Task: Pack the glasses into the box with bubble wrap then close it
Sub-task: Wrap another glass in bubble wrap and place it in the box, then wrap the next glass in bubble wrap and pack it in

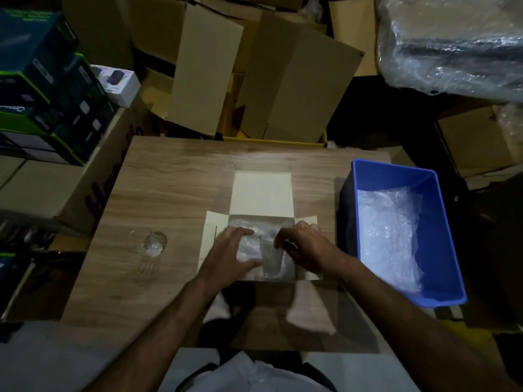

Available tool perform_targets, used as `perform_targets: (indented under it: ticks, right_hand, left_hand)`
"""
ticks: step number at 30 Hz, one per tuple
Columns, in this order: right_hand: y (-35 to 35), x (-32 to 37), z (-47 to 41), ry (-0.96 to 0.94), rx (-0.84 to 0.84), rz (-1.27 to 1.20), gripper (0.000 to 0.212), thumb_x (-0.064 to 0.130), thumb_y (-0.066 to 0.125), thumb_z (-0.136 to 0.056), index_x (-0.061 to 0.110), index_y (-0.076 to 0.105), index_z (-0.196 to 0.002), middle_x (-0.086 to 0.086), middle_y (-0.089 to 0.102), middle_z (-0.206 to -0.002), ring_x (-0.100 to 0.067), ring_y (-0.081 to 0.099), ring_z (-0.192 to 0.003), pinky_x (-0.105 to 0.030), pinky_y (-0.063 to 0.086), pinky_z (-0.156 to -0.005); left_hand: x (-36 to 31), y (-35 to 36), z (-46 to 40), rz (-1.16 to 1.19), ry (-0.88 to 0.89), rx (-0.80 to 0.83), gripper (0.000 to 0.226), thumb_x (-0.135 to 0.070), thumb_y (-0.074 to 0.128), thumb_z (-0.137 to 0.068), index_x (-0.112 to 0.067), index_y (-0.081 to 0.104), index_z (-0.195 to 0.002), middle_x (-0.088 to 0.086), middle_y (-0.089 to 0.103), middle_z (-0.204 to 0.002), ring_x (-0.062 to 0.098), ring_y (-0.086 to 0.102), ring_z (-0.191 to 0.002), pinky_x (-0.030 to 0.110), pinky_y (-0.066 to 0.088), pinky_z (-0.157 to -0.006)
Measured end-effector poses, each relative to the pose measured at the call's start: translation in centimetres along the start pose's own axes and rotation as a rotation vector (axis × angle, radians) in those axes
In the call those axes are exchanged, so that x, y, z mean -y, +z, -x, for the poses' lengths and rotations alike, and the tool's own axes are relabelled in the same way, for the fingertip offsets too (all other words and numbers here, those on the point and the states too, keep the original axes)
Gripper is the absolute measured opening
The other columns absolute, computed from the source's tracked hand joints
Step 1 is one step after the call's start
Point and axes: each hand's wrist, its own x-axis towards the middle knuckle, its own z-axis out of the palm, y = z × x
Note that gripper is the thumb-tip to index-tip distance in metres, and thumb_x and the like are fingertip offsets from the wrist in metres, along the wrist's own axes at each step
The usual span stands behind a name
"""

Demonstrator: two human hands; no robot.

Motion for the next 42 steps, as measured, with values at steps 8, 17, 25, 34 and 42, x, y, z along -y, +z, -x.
perform_targets:
  ticks: [8,17,25,34,42]
  right_hand:
    - [3.1,-0.8,-3.1,0.155,0.027,0.181,0.024,0.018,0.056,-0.095,0.03,0.064,-0.114,0.001,0.067,-0.116,-0.025,0.057,-0.111,-0.044,0.04,-0.093]
    - [7.5,-0.1,-1.9,0.173,-0.021,0.37,0.067,0.042,0.033,-0.092,0.006,0.049,-0.146,-0.014,0.062,-0.136,-0.035,0.058,-0.119,-0.048,0.043,-0.096]
    - [5.6,0.2,0.0,0.069,-0.257,0.317,0.058,0.037,0.05,-0.098,0.012,0.043,-0.15,-0.009,0.05,-0.149,-0.028,0.046,-0.137,-0.046,0.035,-0.107]
    - [0.5,-3.8,7.4,0.317,-0.51,0.283,0.057,0.036,0.044,-0.1,0.015,0.039,-0.153,-0.012,0.037,-0.159,-0.029,0.033,-0.148,-0.046,0.025,-0.118]
    - [-0.3,-13.4,14.9,0.537,-0.448,0.172,0.069,0.039,0.065,-0.091,0.016,0.043,-0.153,-0.02,0.034,-0.161,-0.038,0.038,-0.145,-0.048,0.039,-0.111]
  left_hand:
    - [4.4,1.5,-1.7,-0.723,0.134,-0.012,0.081,-0.042,0.075,-0.085,-0.012,0.039,-0.152,0.021,0.02,-0.165,0.038,0.022,-0.151,0.051,0.019,-0.124]
    - [5.5,1.9,-1.5,-0.769,0.144,0.01,0.081,-0.046,0.062,-0.092,-0.008,0.031,-0.156,0.021,0.012,-0.167,0.039,0.02,-0.152,0.056,0.022,-0.122]
    - [2.4,1.3,-2.0,-0.684,0.186,-0.011,0.078,-0.045,0.056,-0.098,-0.01,0.022,-0.159,0.021,0.012,-0.167,0.036,0.013,-0.155,0.054,0.016,-0.124]
    - [-6.8,5.3,-4.4,-0.587,0.349,-0.038,0.068,-0.043,0.047,-0.102,-0.012,0.025,-0.159,0.02,0.011,-0.167,0.035,0.011,-0.155,0.049,0.007,-0.125]
    - [-15.3,12.4,-5.8,-0.497,0.518,-0.012,0.06,-0.037,0.046,-0.101,-0.006,0.041,-0.152,0.024,0.029,-0.162,0.04,0.028,-0.15,0.053,0.024,-0.121]
